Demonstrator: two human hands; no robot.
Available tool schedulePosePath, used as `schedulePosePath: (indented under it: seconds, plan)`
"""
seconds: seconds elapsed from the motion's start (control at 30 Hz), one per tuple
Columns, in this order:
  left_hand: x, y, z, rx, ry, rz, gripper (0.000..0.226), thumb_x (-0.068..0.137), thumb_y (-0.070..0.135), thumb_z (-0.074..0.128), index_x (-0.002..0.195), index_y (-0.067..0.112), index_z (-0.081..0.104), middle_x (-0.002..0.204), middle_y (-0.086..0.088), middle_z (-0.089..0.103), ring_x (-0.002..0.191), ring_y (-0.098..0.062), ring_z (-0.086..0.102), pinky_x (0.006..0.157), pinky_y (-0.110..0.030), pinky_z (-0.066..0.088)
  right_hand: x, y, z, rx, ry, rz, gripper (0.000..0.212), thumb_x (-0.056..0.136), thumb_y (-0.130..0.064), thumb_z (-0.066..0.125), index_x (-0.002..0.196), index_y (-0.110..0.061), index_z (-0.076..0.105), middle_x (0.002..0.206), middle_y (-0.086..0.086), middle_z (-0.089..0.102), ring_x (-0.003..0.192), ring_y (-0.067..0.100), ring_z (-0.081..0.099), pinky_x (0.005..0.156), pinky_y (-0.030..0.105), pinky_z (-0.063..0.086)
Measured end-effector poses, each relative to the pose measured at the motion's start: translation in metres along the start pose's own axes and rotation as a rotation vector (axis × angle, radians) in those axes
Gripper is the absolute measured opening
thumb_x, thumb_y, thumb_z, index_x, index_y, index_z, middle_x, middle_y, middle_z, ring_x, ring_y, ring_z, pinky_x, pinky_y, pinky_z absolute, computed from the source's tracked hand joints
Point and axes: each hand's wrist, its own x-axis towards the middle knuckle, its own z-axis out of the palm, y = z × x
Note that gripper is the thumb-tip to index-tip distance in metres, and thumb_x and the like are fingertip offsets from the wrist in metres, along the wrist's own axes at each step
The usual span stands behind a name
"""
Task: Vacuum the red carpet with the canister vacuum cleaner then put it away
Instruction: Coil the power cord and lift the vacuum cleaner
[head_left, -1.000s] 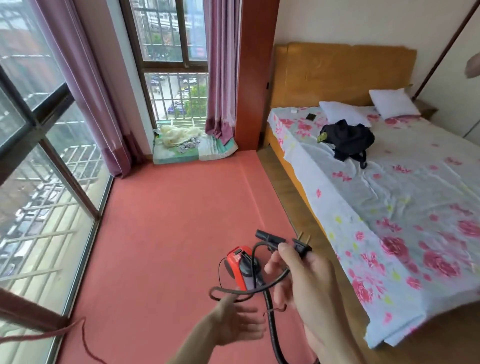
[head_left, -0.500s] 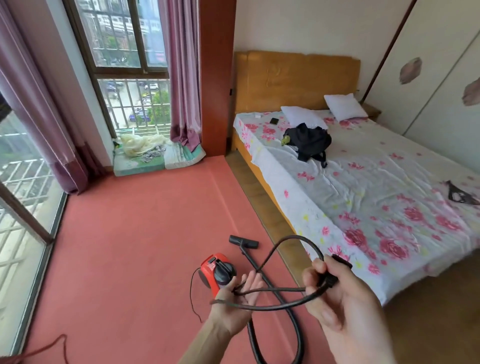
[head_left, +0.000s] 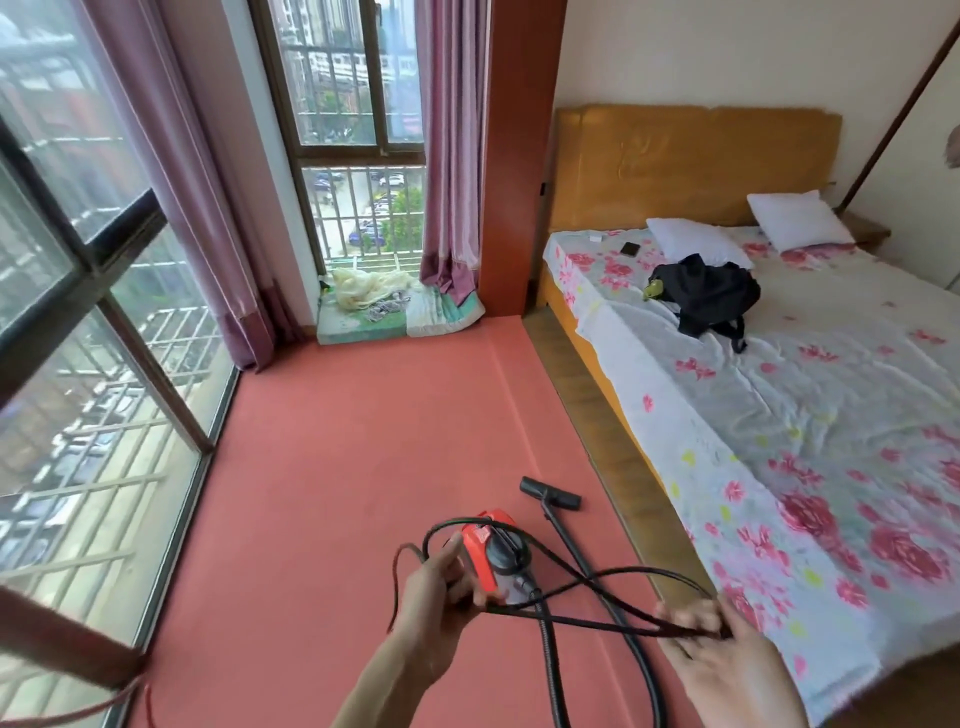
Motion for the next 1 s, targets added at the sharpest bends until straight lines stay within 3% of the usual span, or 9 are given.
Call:
schedulePosePath:
  seconds: [0.07, 0.2, 0.27, 0.43, 0.53, 0.67, 0.83, 0.93, 1.0]
  plan:
    - [-0.007, 0.01, -0.013, 0.216, 0.044, 0.034, 0.048, 0.096, 0.017, 0.062, 0.056, 0.014, 0.036, 0.05, -0.001, 0.018, 0.036, -0.021, 0.033, 0.061, -0.04, 0.05, 0.017, 0.018, 0.001, -0.049, 0.043, 0.085, 0.038, 0.104, -0.03, 0.044, 0.069, -0.014, 0.039, 0.037, 0.0, 0.031, 0.034, 0.015, 0.036, 0.057, 0.031, 0.043]
    - [-0.024, 0.032, -0.037, 0.609, 0.11, 0.107, 0.031, 0.096, 0.017, 0.062, 0.073, 0.012, 0.042, 0.047, 0.001, 0.035, 0.037, -0.025, 0.055, 0.044, -0.026, 0.047, 0.055, 0.066, -0.01, -0.359, 0.076, 0.24, 0.037, 0.101, -0.022, 0.049, 0.068, -0.006, 0.045, 0.031, 0.005, 0.032, 0.02, 0.015, 0.031, 0.039, 0.023, 0.037]
    - [-0.035, 0.044, -0.048, 0.743, 0.178, 0.189, 0.024, 0.095, 0.02, 0.062, 0.081, 0.009, 0.046, 0.056, -0.002, 0.046, 0.04, -0.028, 0.061, 0.041, -0.024, 0.043, 0.072, 0.093, -0.013, -0.498, 0.033, 0.374, 0.035, 0.099, -0.016, 0.051, 0.069, 0.001, 0.05, 0.032, 0.007, 0.039, 0.018, 0.015, 0.034, 0.028, 0.015, 0.031]
    - [-0.073, 0.065, -0.074, 0.937, 0.243, 0.36, 0.007, 0.092, 0.025, 0.067, 0.098, 0.022, 0.064, 0.057, 0.002, 0.054, 0.044, -0.024, 0.066, 0.045, -0.023, 0.044, 0.092, 0.165, 0.002, -0.704, -0.14, 0.551, 0.019, 0.094, -0.008, 0.059, 0.084, 0.008, 0.06, 0.048, 0.011, 0.048, 0.022, 0.015, 0.036, 0.028, 0.015, 0.025]
    - [-0.095, 0.077, -0.088, 0.96, 0.236, 0.437, 0.007, 0.093, 0.021, 0.068, 0.097, 0.027, 0.069, 0.049, 0.006, 0.05, 0.047, -0.026, 0.069, 0.047, -0.025, 0.048, 0.089, 0.195, 0.024, -0.584, -0.138, 0.702, 0.012, 0.098, -0.015, 0.054, 0.092, -0.005, 0.051, 0.042, 0.005, 0.039, 0.025, 0.009, 0.026, 0.032, 0.014, 0.021]
    - [-0.115, 0.093, -0.109, 0.987, 0.214, 0.548, 0.02, 0.097, 0.011, 0.063, 0.09, 0.028, 0.072, 0.045, 0.0, 0.055, 0.046, -0.02, 0.065, 0.056, -0.034, 0.056, 0.083, 0.227, 0.052, -0.389, -0.171, 0.791, 0.006, 0.099, -0.019, 0.049, 0.1, -0.014, 0.045, 0.044, 0.01, 0.053, 0.028, 0.005, 0.024, 0.033, 0.015, 0.022]
    - [-0.128, 0.106, -0.141, 1.03, 0.181, 0.661, 0.032, 0.095, 0.011, 0.066, 0.09, 0.041, 0.076, 0.054, 0.002, 0.063, 0.054, -0.011, 0.063, 0.064, -0.029, 0.055, 0.072, 0.258, 0.085, -0.218, -0.229, 0.714, 0.048, 0.096, -0.037, 0.053, 0.075, 0.006, 0.061, 0.045, 0.003, 0.04, 0.032, 0.011, 0.029, 0.038, 0.02, 0.034]
    - [-0.131, 0.116, -0.169, 1.063, 0.189, 0.712, 0.03, 0.093, 0.013, 0.071, 0.09, 0.042, 0.079, 0.06, 0.009, 0.066, 0.054, 0.0, 0.055, 0.056, -0.019, 0.043, 0.078, 0.272, 0.108, -0.092, -0.275, 0.662, 0.044, 0.088, -0.046, 0.058, 0.085, -0.003, 0.049, 0.046, -0.001, 0.03, 0.035, 0.012, 0.031, 0.033, 0.025, 0.035]
    - [-0.134, 0.124, -0.19, 1.052, 0.154, 0.733, 0.025, 0.092, 0.02, 0.071, 0.095, 0.044, 0.078, 0.065, 0.003, 0.067, 0.057, -0.002, 0.055, 0.06, -0.024, 0.045, 0.083, 0.286, 0.122, -0.136, -0.305, 0.671, 0.044, 0.079, -0.045, 0.065, 0.086, -0.005, 0.049, 0.045, -0.003, 0.029, 0.034, 0.01, 0.031, 0.031, 0.024, 0.032]
